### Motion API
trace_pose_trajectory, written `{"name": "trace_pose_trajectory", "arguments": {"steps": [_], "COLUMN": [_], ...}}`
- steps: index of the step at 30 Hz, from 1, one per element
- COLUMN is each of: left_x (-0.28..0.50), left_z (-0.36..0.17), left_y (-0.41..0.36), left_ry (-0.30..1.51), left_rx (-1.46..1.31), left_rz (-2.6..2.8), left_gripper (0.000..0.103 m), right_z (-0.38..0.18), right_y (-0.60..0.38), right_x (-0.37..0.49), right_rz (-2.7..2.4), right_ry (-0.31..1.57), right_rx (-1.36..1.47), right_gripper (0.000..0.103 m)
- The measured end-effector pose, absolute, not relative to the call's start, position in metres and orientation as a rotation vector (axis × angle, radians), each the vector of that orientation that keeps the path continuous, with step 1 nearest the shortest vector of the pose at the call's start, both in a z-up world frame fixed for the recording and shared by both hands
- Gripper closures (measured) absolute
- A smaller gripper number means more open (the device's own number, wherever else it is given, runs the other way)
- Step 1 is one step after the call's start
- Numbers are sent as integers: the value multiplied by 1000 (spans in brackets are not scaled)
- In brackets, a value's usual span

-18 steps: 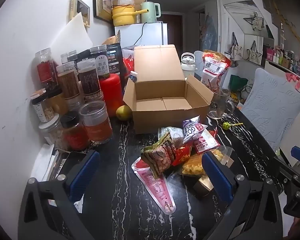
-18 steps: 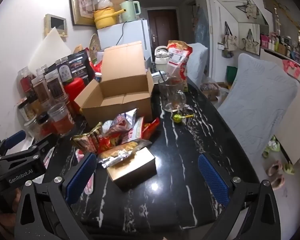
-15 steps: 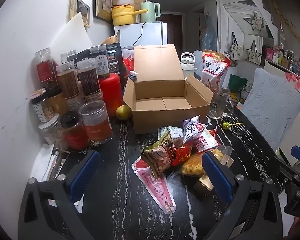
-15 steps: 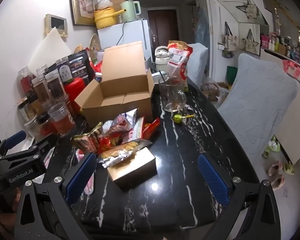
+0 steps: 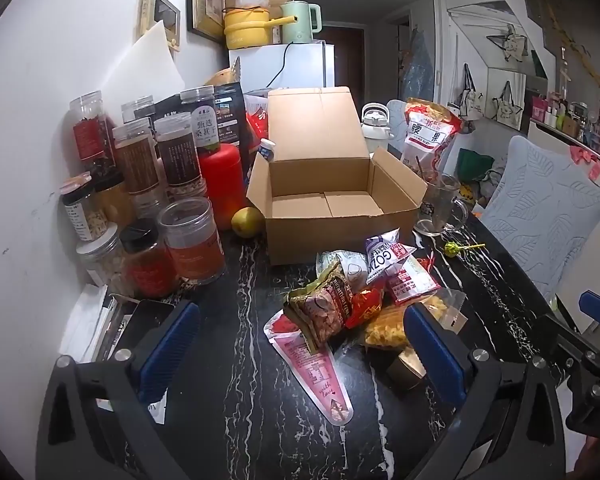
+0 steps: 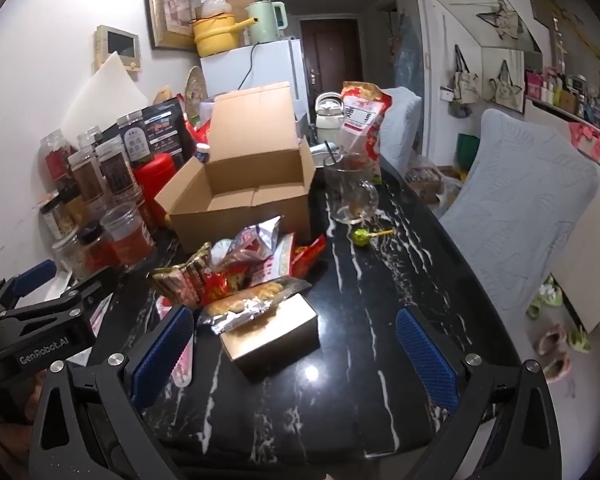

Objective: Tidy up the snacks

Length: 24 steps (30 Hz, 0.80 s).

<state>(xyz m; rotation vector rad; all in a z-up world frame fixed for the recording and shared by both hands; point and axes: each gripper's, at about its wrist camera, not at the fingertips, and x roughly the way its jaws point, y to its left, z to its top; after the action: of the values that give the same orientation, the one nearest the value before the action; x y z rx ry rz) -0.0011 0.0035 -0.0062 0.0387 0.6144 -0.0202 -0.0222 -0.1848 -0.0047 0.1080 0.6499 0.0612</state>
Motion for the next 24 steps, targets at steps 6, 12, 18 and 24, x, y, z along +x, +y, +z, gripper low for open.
{"name": "trace_pose_trajectory", "arguments": {"steps": [6,12,18,24], "left_x": [-4,-3,-3,-3], "left_z": [-5,-4,-3,-3], "left_y": [1,1,2,2], "left_ry": [609,614,616,618], "left_rx": [51,52,50,50], "left_rz": [-20,-17,-19,-17], "left_gripper": [0,0,0,0], "right_z": [-6,-5,-6,-6], "right_y": [-184,-184,-181,-182], "right_x": [-22,-24,-25,-25], "right_rz": [61,61,68,68], "right_ry": [648,649,649,649], "right_rx": [107,104,99,100], "right_gripper": [0,0,0,0]}}
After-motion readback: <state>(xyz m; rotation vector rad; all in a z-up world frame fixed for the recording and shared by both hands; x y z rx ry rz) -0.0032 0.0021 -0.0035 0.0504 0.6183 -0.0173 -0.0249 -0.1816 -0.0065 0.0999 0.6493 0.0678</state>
